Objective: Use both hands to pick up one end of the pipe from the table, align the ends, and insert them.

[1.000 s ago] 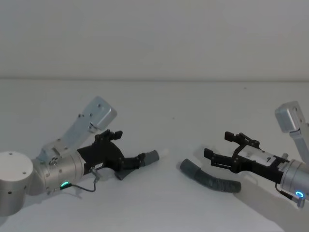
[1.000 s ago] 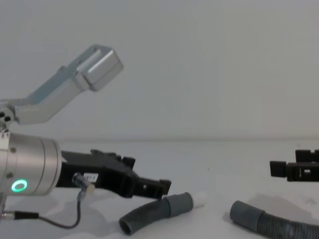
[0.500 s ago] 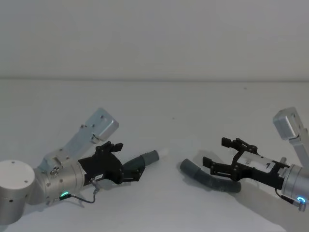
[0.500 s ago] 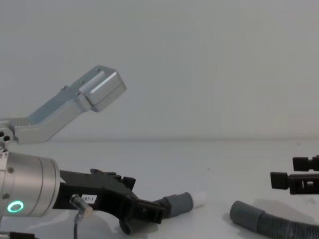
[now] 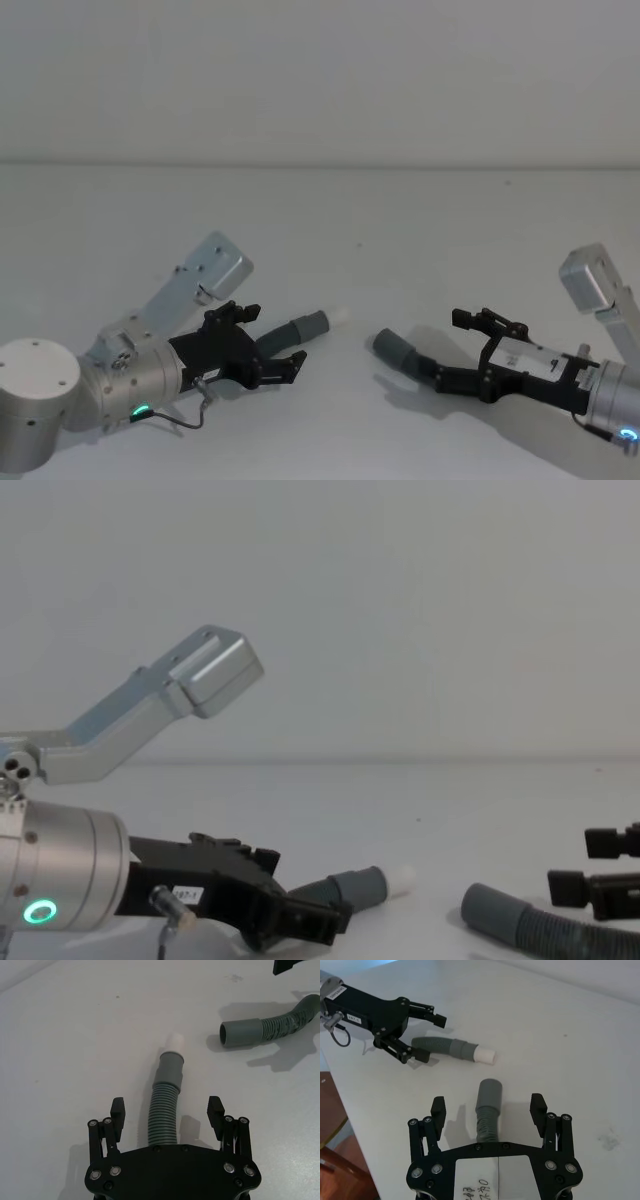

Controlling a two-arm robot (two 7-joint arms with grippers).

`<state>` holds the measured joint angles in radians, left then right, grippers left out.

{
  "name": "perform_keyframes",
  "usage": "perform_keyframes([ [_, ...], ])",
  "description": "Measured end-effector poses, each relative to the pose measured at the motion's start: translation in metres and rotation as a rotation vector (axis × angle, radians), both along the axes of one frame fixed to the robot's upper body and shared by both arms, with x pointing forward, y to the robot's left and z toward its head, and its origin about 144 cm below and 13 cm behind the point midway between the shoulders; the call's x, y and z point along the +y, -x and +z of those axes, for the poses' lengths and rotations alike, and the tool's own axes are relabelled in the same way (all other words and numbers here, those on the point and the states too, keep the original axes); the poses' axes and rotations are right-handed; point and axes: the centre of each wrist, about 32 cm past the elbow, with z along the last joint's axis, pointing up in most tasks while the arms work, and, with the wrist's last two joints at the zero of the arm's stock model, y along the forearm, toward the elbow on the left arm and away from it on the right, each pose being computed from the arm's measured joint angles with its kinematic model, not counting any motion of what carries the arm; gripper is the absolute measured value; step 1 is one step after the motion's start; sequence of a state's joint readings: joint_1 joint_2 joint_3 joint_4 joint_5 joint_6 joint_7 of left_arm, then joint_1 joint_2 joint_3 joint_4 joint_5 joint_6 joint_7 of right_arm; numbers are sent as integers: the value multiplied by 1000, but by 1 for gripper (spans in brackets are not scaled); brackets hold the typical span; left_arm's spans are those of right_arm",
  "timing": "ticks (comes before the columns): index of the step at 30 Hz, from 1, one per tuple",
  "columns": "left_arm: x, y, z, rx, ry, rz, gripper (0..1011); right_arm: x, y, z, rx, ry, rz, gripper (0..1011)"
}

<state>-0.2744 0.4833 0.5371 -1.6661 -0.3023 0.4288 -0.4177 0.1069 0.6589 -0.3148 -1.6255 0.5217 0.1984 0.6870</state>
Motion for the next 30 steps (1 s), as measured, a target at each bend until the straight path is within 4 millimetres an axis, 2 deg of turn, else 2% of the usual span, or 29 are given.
perform_keyframes([
  [16, -10, 5, -5, 13, 17, 13, 1001, 1, 4, -7, 15, 12, 14, 1002],
  [30, -10, 6, -7, 26, 19, 27, 1001, 4, 0, -14, 36, 21, 17, 1001],
])
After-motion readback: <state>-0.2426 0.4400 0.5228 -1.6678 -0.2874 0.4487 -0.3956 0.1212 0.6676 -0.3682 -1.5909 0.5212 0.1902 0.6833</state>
